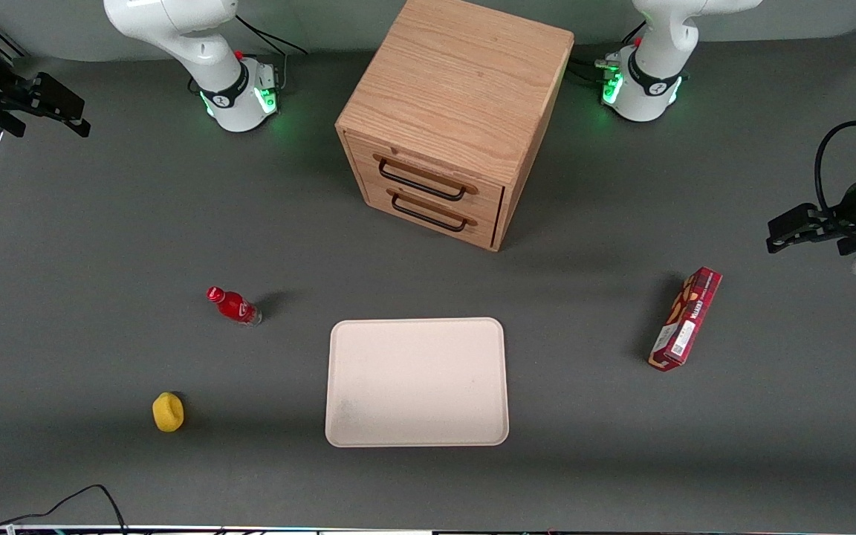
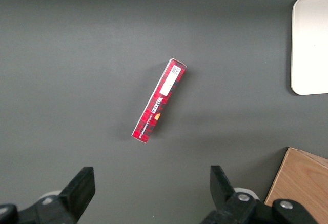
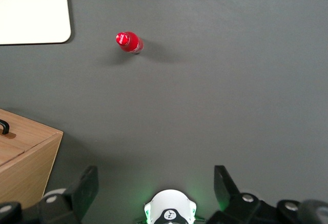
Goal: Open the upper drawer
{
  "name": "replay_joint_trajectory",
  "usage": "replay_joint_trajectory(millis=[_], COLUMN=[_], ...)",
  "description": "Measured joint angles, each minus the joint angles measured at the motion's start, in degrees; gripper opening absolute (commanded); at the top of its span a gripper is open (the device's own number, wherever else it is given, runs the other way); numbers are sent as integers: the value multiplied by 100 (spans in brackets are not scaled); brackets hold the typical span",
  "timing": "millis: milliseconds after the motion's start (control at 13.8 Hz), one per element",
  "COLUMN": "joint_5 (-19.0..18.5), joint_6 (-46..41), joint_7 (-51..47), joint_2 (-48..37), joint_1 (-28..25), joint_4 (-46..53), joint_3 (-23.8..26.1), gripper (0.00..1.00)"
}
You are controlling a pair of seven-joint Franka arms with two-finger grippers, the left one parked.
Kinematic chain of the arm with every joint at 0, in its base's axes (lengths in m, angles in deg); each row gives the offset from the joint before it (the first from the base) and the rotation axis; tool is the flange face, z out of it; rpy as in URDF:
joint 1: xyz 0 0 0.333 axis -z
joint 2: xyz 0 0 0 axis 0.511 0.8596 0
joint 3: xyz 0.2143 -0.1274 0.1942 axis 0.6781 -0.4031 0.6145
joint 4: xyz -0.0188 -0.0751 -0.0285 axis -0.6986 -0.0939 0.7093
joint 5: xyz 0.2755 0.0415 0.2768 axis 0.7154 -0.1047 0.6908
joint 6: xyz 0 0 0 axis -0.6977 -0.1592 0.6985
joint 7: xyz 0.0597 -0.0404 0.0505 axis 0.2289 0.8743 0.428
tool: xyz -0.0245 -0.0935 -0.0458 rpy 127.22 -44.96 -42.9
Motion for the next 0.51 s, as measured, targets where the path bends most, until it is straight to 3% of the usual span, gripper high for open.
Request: replay_joint_trajectory(millis=[364, 509], joint_5=[14, 202], joint_6=[0, 0], joint_7=[0, 9], joint_2=[30, 56], joint_1=[-2, -27], joint_4=[38, 59], joint_3=[2, 67], gripper=[100, 100])
